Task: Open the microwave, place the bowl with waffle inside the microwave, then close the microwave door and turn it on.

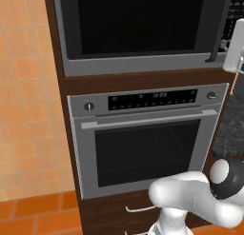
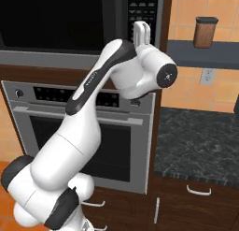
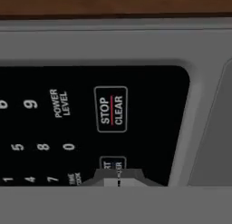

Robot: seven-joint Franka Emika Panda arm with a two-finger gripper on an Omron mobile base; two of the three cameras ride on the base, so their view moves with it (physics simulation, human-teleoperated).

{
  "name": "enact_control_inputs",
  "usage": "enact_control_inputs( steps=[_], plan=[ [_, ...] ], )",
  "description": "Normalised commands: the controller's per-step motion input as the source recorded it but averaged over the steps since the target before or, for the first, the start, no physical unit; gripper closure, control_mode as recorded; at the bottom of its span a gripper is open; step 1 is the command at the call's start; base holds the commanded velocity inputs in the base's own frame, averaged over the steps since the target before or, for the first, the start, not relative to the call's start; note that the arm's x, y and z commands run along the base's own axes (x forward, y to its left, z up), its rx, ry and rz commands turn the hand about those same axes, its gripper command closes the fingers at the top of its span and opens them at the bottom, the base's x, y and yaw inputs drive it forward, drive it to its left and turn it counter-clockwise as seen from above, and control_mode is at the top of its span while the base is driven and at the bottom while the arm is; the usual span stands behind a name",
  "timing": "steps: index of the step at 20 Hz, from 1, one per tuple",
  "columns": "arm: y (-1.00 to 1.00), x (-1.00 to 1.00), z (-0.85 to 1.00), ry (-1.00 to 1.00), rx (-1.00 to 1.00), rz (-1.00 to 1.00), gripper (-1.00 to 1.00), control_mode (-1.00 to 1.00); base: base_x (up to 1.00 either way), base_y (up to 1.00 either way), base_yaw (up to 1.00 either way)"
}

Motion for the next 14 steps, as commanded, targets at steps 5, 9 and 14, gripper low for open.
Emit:
enact_control_inputs(
  steps=[5, 9, 14],
  plan=[
    [-0.14, 0.28, -0.33, -0.03, 0.00, 0.00, 1.00, -1.00, 0.00, 0.00, 0.00],
    [0.00, -1.00, 0.01, -0.09, 0.00, 0.00, 1.00, -1.00, 0.00, 0.00, 0.00],
    [-0.02, -1.00, 0.00, -0.08, 0.00, -0.01, 1.00, -1.00, 0.00, 0.00, 0.00]
  ],
)
